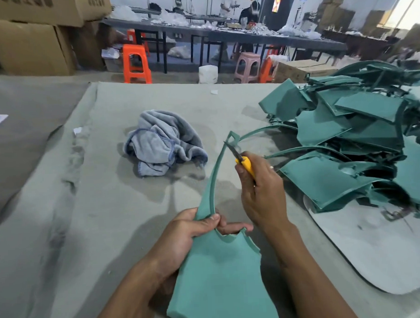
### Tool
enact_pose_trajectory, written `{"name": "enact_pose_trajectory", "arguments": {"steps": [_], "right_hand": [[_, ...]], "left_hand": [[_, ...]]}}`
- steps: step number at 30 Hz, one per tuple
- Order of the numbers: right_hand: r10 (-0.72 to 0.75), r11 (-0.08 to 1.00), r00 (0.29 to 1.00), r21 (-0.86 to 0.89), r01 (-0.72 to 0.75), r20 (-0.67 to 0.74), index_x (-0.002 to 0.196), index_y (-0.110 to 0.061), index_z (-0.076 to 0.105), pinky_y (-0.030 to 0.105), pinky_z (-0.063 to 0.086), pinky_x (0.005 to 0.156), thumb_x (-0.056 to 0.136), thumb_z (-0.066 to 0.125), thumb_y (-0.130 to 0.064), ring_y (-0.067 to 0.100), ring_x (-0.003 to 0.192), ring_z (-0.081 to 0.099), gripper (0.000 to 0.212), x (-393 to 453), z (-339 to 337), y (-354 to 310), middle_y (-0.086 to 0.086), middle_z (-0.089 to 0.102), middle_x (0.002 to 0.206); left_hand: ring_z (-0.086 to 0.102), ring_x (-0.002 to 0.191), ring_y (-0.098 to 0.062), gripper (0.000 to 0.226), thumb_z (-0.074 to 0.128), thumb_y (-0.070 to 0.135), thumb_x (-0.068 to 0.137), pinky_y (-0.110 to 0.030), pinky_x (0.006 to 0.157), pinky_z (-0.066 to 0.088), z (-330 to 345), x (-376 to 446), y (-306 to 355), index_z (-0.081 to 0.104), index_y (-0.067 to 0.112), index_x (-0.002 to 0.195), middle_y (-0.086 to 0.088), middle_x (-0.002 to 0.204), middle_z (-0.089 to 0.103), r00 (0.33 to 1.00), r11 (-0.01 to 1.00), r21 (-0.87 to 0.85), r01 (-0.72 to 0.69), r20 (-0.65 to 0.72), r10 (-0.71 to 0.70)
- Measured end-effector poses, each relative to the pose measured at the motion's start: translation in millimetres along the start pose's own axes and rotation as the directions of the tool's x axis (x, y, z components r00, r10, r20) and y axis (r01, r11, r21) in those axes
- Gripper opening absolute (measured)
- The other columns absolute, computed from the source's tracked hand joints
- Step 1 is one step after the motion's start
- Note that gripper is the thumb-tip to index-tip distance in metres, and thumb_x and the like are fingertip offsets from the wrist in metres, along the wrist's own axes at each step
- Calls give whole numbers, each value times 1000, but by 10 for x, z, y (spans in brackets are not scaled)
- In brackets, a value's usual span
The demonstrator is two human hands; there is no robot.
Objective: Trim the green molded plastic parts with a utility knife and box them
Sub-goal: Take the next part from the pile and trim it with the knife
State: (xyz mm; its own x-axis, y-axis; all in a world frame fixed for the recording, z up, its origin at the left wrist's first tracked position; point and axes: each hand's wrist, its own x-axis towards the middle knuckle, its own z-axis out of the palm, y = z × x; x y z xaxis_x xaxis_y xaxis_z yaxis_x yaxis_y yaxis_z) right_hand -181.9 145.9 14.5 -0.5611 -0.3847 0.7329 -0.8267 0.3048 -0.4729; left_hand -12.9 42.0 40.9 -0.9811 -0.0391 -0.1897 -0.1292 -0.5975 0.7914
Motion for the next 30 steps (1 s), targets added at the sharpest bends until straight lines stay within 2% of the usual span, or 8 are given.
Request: {"name": "enact_pose_trajectory", "arguments": {"steps": [4, 8, 11, 14, 18, 20, 24, 30], "right_hand": [[40, 999, 999, -32, -40, 20, 118, -7, 65, 29, 33, 65, 106, 55, -30, 25, 78, 59, 27, 17, -27, 61, 8, 68, 94], [13, 1000, 1000, -16, -12, 28, 115, -7, 65, 32, 37, 65, 105, 54, -31, 28, 78, 60, 28, 10, -33, 49, 8, 68, 92], [33, 998, 999, -53, -35, -36, 116, -8, 64, 31, 34, 67, 106, 48, -35, 32, 82, 61, 32, -12, -37, 43, 10, 69, 95], [19, 998, 987, -61, -29, -158, 118, -14, 58, 32, 35, 67, 106, 49, -33, 28, 85, 58, 24, 13, -51, 10, 13, 69, 97], [2, 997, 966, -76, -23, -258, 118, -19, 52, 34, 36, 67, 111, 43, -40, 25, 82, 54, 24, 38, -87, 24, 13, 67, 93], [-43, 996, 975, -90, 23, -218, 117, -18, 55, 34, 38, 69, 111, 39, -43, 24, 87, 55, 31, 22, -123, 65, 11, 68, 96], [-65, 987, 996, -151, 54, -63, 114, -10, 66, 37, 45, 68, 109, 47, -37, 28, 92, 60, 33, 12, -130, 120, 3, 69, 101], [-47, 987, 985, -162, 20, -167, 115, -7, 69, 31, 40, 68, 111, 42, -41, 29, 90, 61, 44, 10, -158, 121, 5, 71, 100]], "left_hand": [[71, 105, -39, 15, 59, 14, 90, -37, 80, 60, 10, -8, -23, 49, 4, 87, -34, 123, 66, 998, 1000, -25, 12, 64, -11], [64, 119, -44, 14, 57, 16, 89, -38, 87, 58, 42, 5, -42, 49, 4, 87, -36, 124, 64, 996, 999, -41, 5, 91, -2], [65, 120, -41, 13, 56, 15, 90, -36, 88, 58, 92, 6, -56, 50, 4, 86, -37, 124, 64, 992, 998, -65, 19, 128, -10], [66, 118, -40, 11, 55, 14, 90, -36, 88, 58, 141, 41, -49, 51, 5, 85, -37, 124, 64, 986, 997, -78, 24, 167, -11], [73, 103, -32, 16, 52, 13, 88, -33, 82, 57, 167, 20, -35, 62, 9, 76, -32, 112, 70, 987, 992, -122, 20, 160, 0], [71, 108, -35, 12, 53, 13, 86, -35, 83, 55, 148, 9, -21, 58, 7, 78, -37, 120, 65, 987, 991, -130, 16, 161, 5], [69, 112, -39, 12, 52, 12, 87, -37, 85, 59, 129, -4, -23, 44, 4, 85, -40, 125, 61, 987, 991, -132, 26, 161, -5], [66, 118, -41, 11, 52, 12, 90, -36, 88, 58, 141, -4, -20, 53, 3, 82, -42, 123, 60, 975, 996, -94, 13, 221, 8]]}}
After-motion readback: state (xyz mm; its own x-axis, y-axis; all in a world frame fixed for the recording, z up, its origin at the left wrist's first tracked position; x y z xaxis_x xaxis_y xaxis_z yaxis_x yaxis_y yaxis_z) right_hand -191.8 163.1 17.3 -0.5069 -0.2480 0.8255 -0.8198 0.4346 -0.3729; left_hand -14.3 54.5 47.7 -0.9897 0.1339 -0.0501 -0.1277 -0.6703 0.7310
